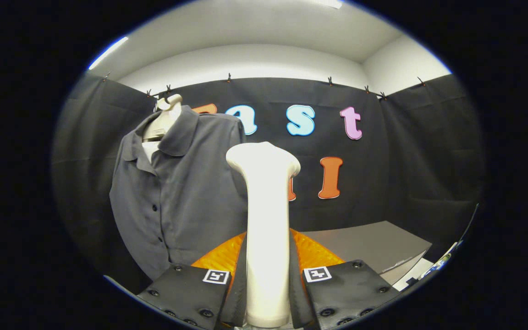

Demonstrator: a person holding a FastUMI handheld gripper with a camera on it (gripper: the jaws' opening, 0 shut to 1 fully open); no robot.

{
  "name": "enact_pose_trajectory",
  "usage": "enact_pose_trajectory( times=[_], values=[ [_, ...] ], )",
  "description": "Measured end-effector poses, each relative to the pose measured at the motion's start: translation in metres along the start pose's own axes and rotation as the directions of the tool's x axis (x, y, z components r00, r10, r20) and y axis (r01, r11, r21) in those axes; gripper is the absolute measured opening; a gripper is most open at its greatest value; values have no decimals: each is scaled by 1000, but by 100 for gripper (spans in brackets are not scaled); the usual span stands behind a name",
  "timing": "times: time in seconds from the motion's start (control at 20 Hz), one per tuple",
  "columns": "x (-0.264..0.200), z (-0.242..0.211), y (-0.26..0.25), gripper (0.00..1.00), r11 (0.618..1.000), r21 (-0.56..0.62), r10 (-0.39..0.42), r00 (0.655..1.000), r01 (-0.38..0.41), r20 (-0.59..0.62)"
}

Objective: Iron the clothes twice with a garment steamer, once on the left side and once on the right side.

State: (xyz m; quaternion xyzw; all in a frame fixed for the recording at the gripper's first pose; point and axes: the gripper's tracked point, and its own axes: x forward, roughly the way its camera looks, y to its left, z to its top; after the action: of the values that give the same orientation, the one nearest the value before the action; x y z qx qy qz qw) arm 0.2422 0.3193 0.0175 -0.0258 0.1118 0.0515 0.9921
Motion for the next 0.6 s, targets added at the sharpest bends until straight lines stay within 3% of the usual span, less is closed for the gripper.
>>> enact_pose_trajectory(
  times=[0.25, 0.6],
  values=[
    [-9, 16, 57, 45, 998, -54, 18, 999, -15, 48],
    [17, -4, 130, 45, 996, -87, 6, 1000, -4, 30]
  ],
)
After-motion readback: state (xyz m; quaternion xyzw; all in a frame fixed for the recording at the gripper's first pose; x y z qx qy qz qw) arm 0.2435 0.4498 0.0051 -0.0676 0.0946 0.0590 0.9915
